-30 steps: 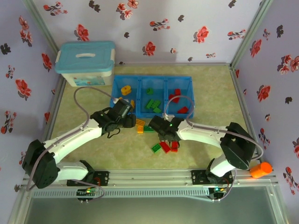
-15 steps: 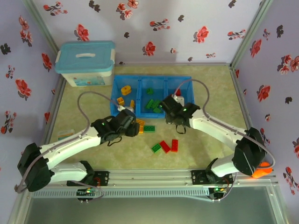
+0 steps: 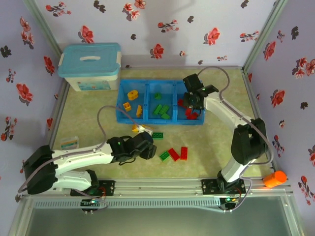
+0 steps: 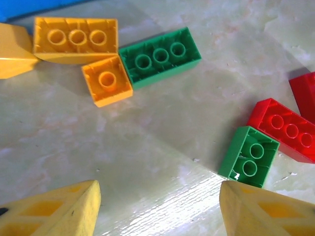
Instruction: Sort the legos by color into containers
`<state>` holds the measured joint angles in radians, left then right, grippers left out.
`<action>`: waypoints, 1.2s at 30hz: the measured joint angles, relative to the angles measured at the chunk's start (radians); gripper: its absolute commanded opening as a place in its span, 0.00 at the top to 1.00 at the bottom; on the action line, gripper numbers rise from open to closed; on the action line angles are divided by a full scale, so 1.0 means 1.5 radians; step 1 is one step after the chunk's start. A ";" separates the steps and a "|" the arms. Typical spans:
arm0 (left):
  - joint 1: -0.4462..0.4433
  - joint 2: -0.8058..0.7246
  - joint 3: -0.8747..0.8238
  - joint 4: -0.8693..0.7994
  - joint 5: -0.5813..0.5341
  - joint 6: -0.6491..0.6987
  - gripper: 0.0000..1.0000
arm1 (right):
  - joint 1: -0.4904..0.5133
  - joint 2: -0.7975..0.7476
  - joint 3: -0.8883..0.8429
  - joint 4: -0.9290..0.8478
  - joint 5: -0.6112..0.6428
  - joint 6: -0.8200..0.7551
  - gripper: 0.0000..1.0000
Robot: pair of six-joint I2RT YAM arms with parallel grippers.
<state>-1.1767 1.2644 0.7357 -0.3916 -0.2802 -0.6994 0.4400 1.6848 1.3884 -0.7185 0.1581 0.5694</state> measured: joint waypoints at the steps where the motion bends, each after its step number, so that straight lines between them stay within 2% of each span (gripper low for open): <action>1: -0.007 0.011 0.000 0.005 0.000 -0.001 0.35 | -0.003 0.010 0.010 0.000 -0.004 -0.003 0.28; 8: -0.048 0.098 0.024 0.023 0.011 0.002 0.34 | 0.000 -0.026 -0.005 0.015 -0.022 -0.006 0.27; 21: -0.066 0.266 0.133 0.039 0.061 0.030 0.36 | 0.008 -0.239 -0.242 0.050 -0.027 0.023 0.28; 24: -0.068 0.290 0.147 0.036 0.065 0.036 0.40 | 0.008 -0.269 -0.273 0.056 -0.026 0.030 0.28; 32: -0.073 0.324 0.181 -0.002 0.061 0.049 0.64 | 0.008 -0.324 -0.326 0.068 -0.023 0.046 0.30; 36: -0.073 0.315 0.188 -0.027 0.047 0.057 0.68 | 0.008 -0.359 -0.356 0.078 -0.023 0.057 0.31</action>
<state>-1.2869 1.7367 1.0183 -0.4320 -0.2104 -0.6140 0.4519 1.1469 0.8547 -0.6014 0.1234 0.6552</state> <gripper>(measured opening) 0.336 0.699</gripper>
